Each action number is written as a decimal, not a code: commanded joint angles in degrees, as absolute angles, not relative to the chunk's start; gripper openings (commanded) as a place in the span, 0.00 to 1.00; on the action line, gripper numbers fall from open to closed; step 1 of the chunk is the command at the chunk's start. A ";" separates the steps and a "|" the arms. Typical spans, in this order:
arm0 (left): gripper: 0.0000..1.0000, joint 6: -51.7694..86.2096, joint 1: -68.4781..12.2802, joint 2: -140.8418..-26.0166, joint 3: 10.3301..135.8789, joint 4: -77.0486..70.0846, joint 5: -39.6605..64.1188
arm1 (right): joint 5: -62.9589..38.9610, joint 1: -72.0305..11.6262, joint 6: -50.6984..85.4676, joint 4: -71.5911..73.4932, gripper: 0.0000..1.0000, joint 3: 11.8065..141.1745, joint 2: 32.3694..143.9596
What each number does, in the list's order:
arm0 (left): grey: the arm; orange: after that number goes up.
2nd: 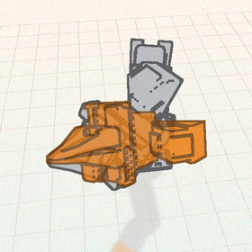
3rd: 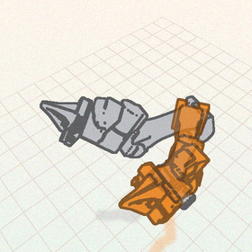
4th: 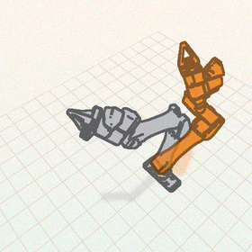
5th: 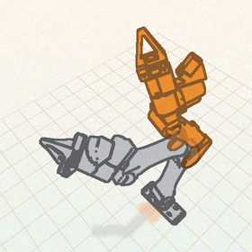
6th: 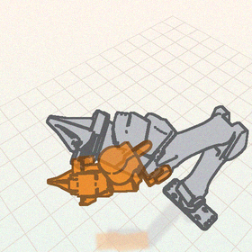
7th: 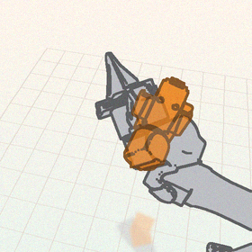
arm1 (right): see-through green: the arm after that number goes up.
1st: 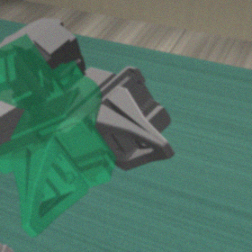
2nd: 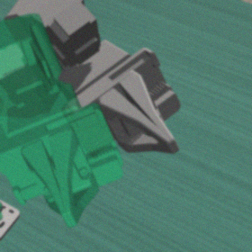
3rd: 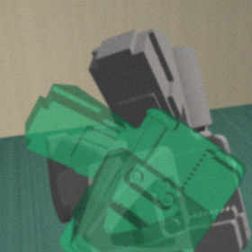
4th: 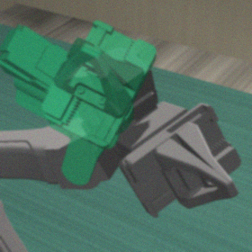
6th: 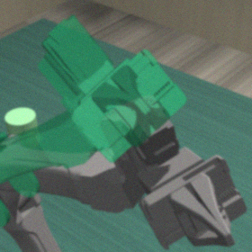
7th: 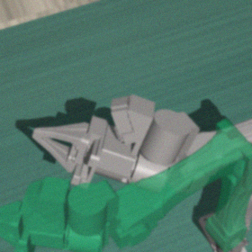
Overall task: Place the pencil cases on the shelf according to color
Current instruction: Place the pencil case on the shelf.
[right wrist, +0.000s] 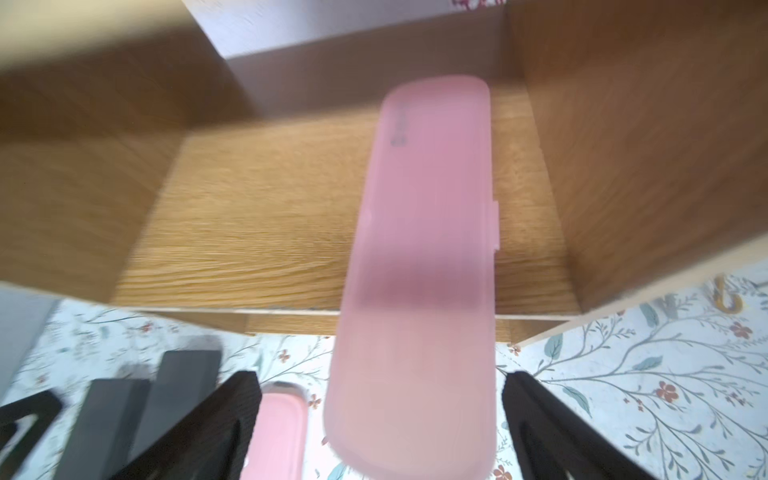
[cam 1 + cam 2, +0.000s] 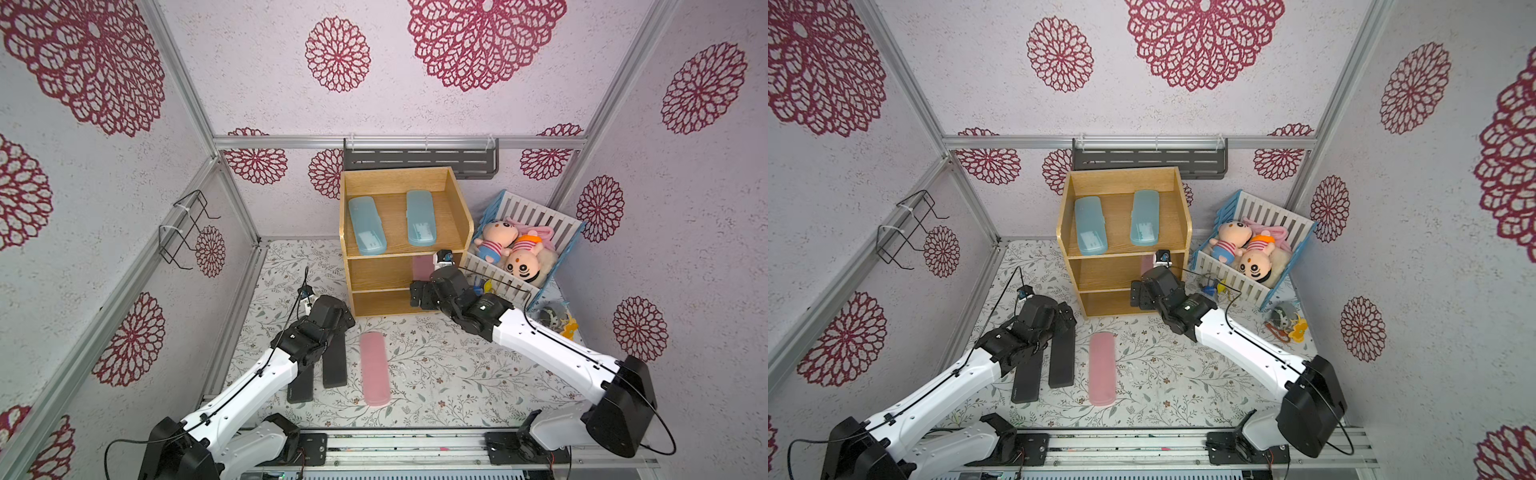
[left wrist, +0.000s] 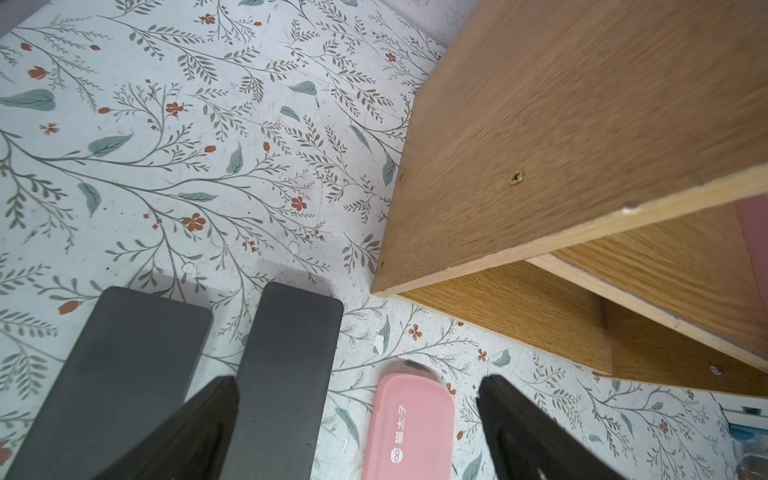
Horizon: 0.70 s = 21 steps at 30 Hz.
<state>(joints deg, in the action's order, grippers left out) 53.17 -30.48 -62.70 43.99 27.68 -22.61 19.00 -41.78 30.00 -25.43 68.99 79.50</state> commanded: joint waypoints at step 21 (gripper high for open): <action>0.97 50.73 -30.68 -63.46 44.72 26.82 -25.82 | 4.74 -41.95 25.30 -27.67 0.38 56.53 70.75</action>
<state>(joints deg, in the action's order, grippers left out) 51.83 -30.48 -62.83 43.99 27.70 -24.82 5.06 -42.15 26.85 -28.86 56.23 69.43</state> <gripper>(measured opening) 0.972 0.380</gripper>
